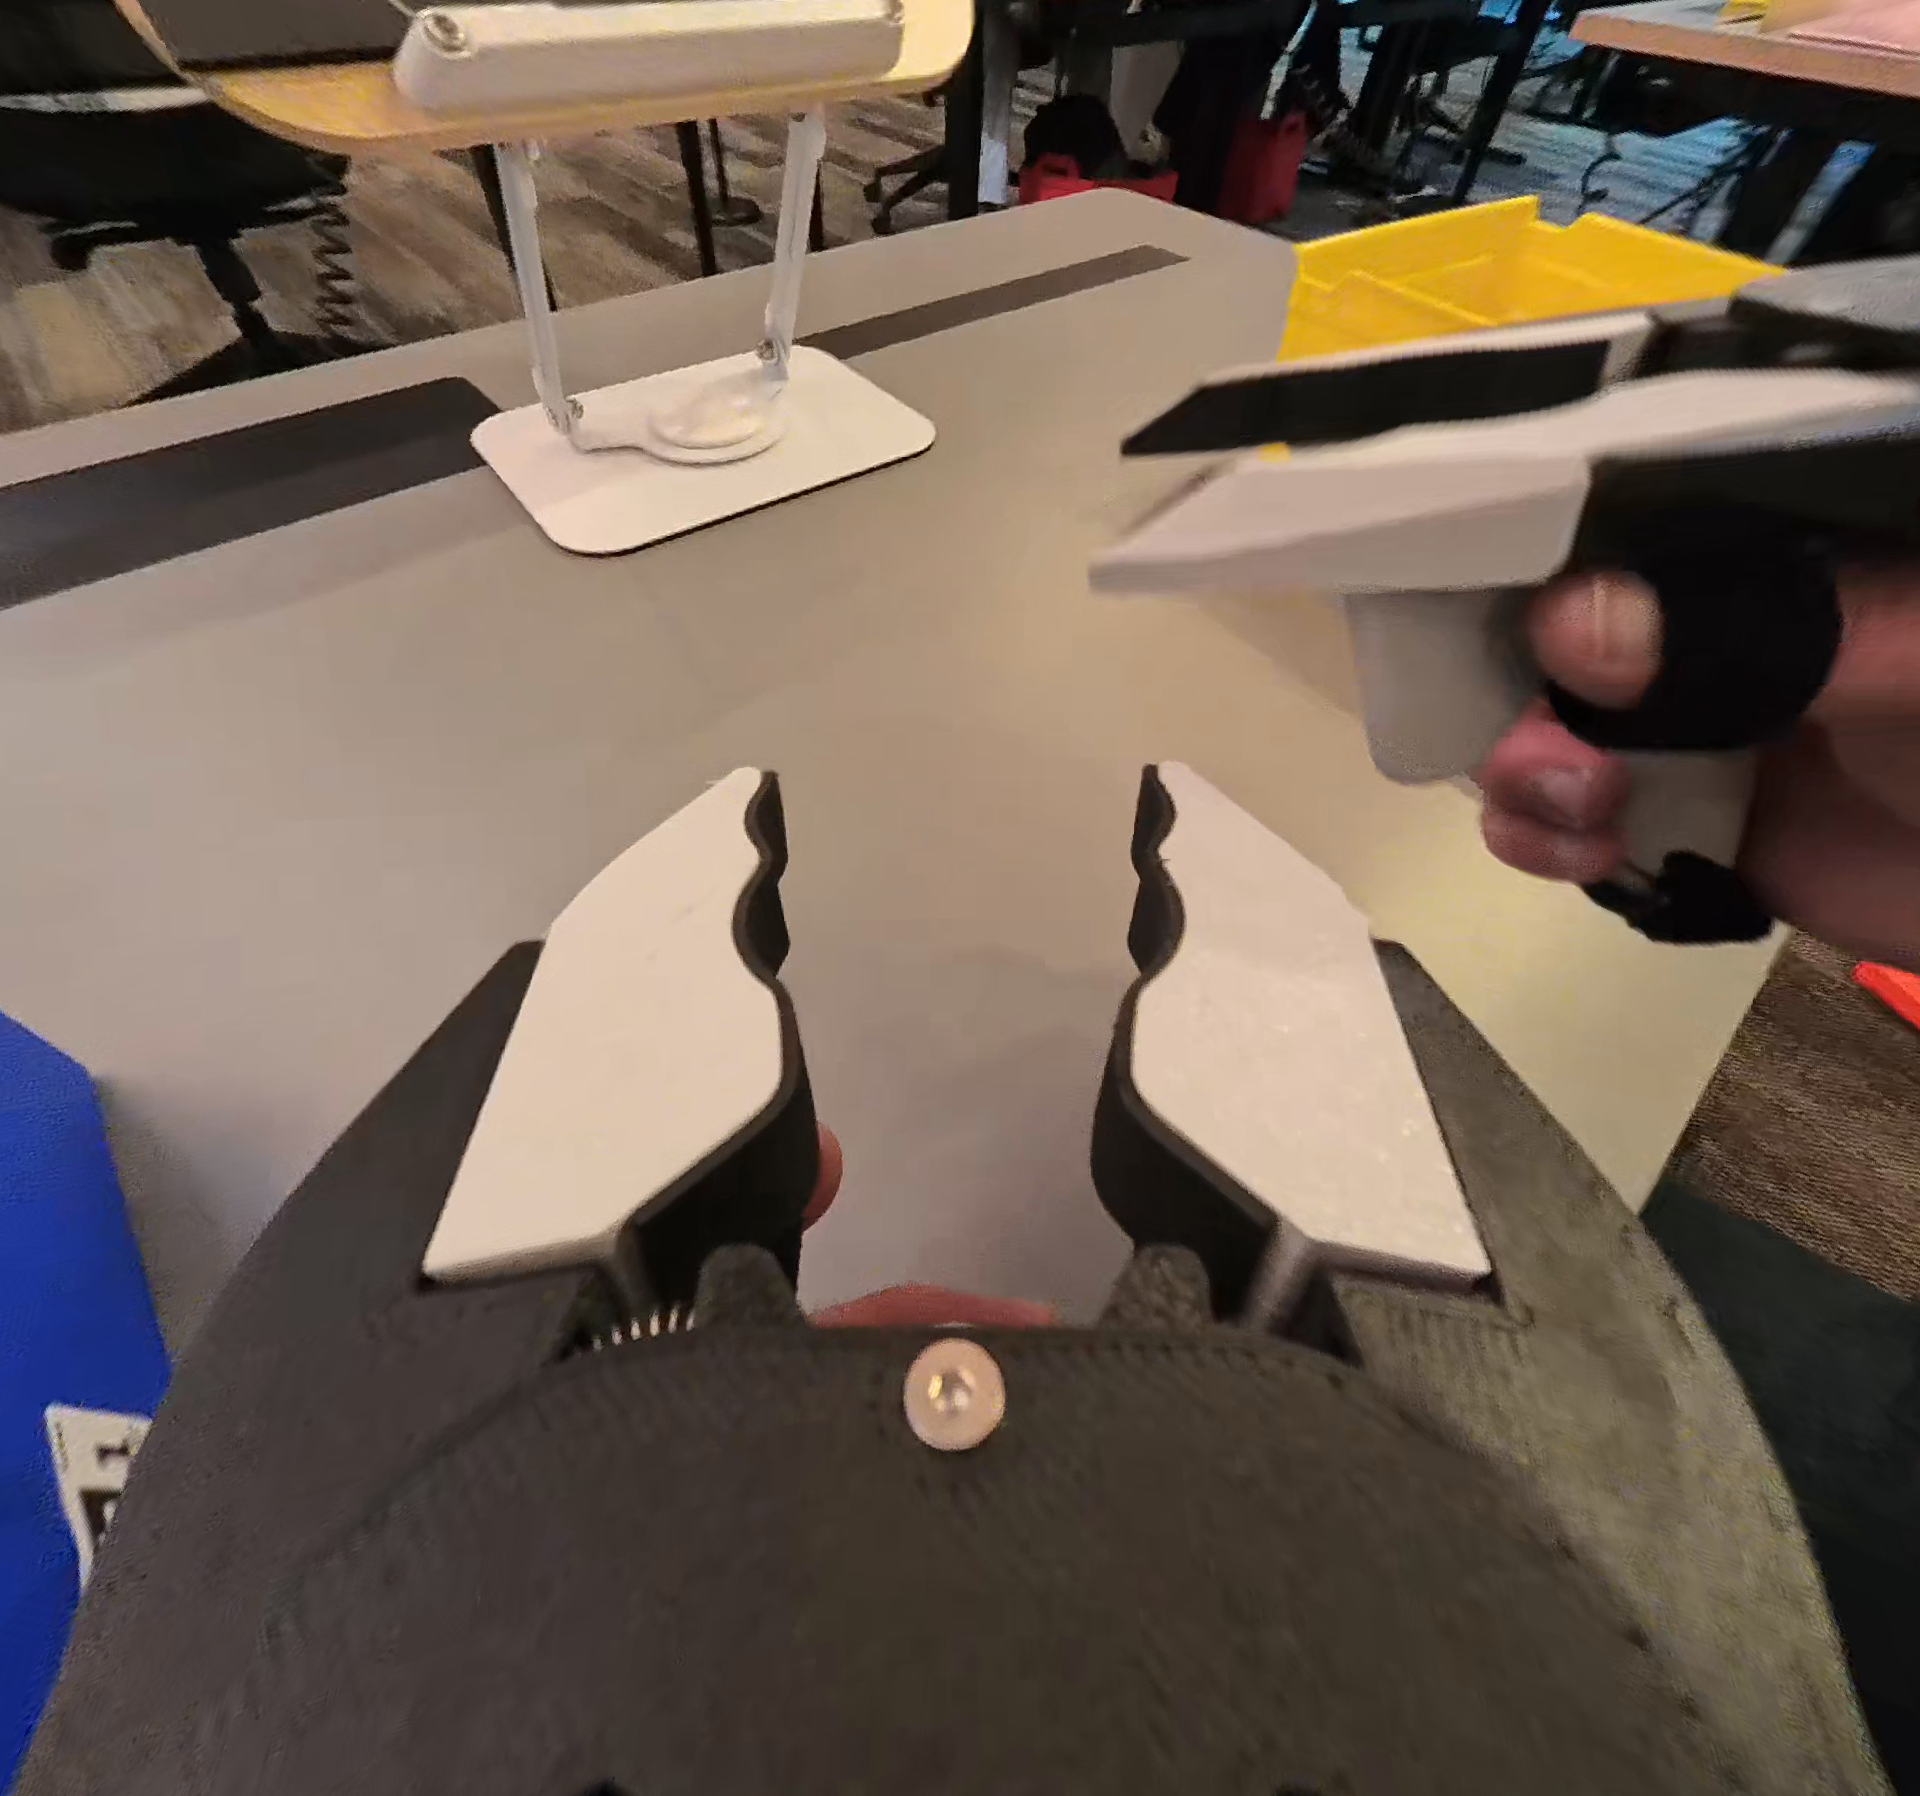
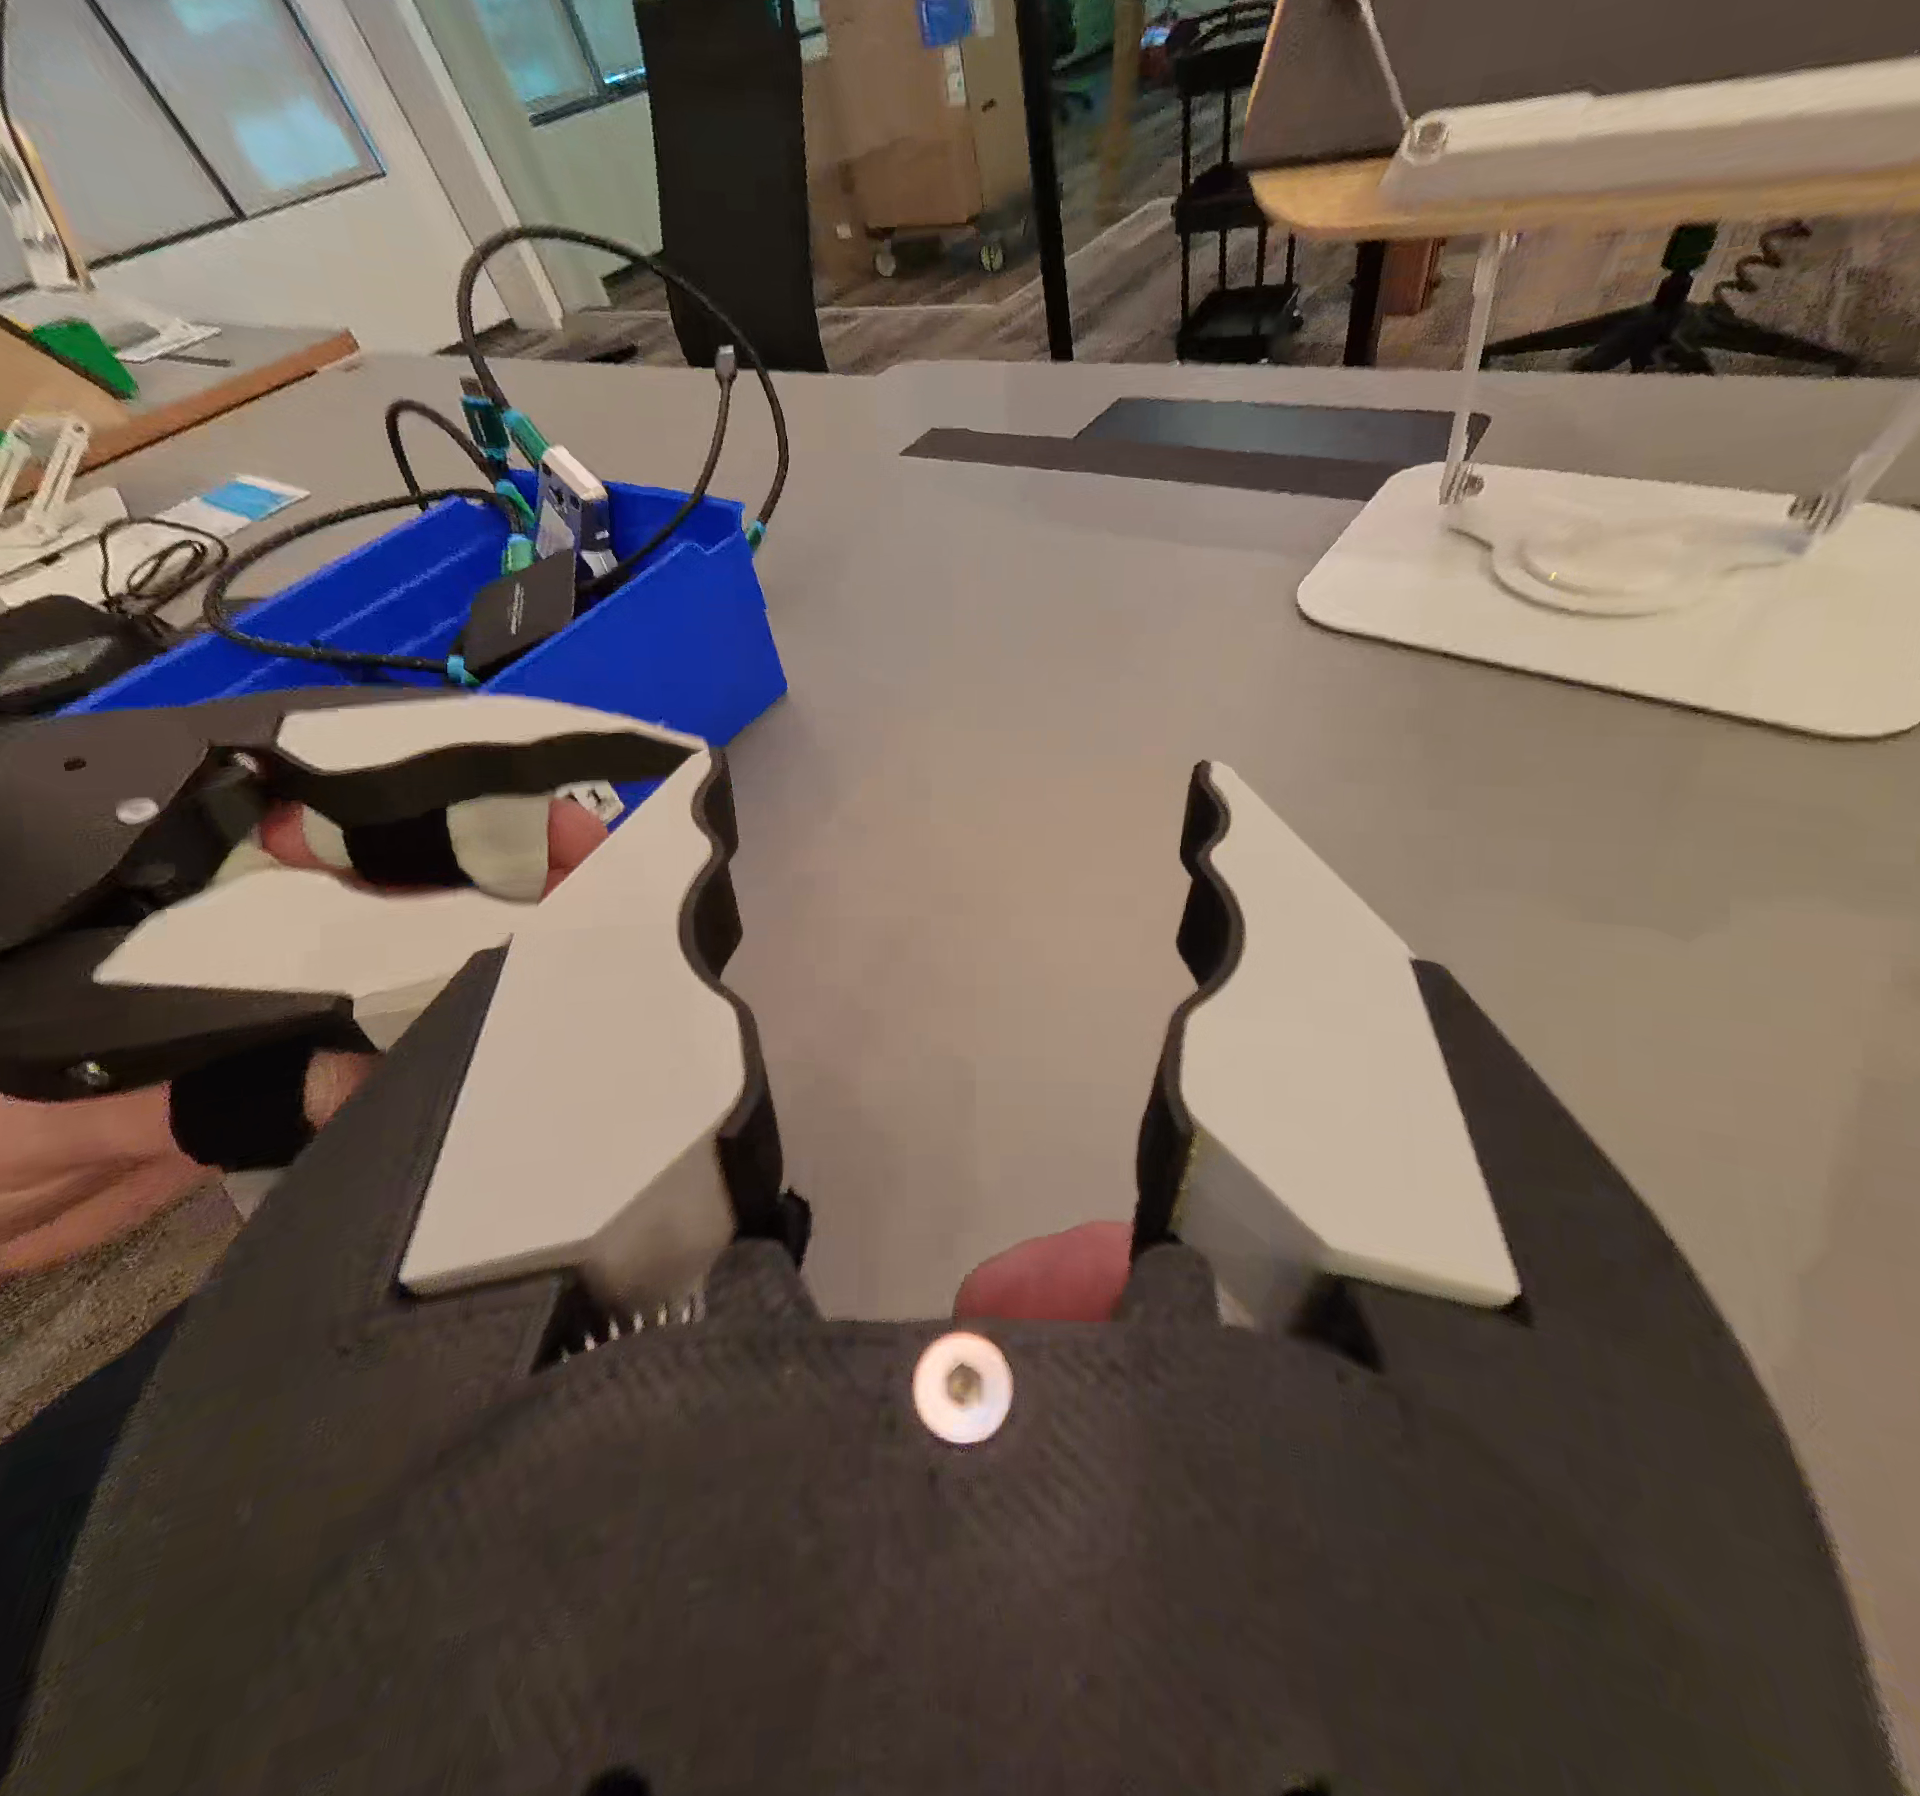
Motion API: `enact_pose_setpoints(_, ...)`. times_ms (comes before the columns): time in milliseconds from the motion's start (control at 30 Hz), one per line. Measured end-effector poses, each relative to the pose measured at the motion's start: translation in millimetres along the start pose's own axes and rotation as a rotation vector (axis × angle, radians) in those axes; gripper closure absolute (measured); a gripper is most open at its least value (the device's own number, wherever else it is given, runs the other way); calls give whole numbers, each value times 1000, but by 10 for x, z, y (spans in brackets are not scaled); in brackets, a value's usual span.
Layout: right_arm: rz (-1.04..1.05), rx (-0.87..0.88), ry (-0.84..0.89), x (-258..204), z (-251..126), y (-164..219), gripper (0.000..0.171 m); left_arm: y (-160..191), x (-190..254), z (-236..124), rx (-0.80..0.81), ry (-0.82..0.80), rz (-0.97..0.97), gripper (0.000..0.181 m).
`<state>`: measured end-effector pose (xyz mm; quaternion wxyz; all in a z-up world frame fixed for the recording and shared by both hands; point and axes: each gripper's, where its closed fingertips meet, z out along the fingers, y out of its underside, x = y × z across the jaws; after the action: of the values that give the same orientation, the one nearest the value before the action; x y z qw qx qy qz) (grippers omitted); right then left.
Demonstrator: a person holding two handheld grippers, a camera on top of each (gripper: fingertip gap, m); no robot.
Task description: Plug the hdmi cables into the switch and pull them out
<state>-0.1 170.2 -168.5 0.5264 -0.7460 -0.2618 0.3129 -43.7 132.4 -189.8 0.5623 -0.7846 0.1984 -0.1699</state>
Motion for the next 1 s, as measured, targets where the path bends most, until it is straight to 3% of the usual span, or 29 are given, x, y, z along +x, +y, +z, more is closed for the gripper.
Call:
enact_pose_setpoints(400, -333, -95, 107, 148, 3, 239, 84, 305, -234, 91, -140, -134, -23, 110)
enact_pose_setpoints(700, -552, -168, 140, 120, 66, 381, 83, 409, -294, 103, -167, -143, -26, 106)
enact_pose_setpoints(1000, -672, -179, 158, 96, 20, 362, 84, 182, -173, 9, -90, -56, -107, 108)
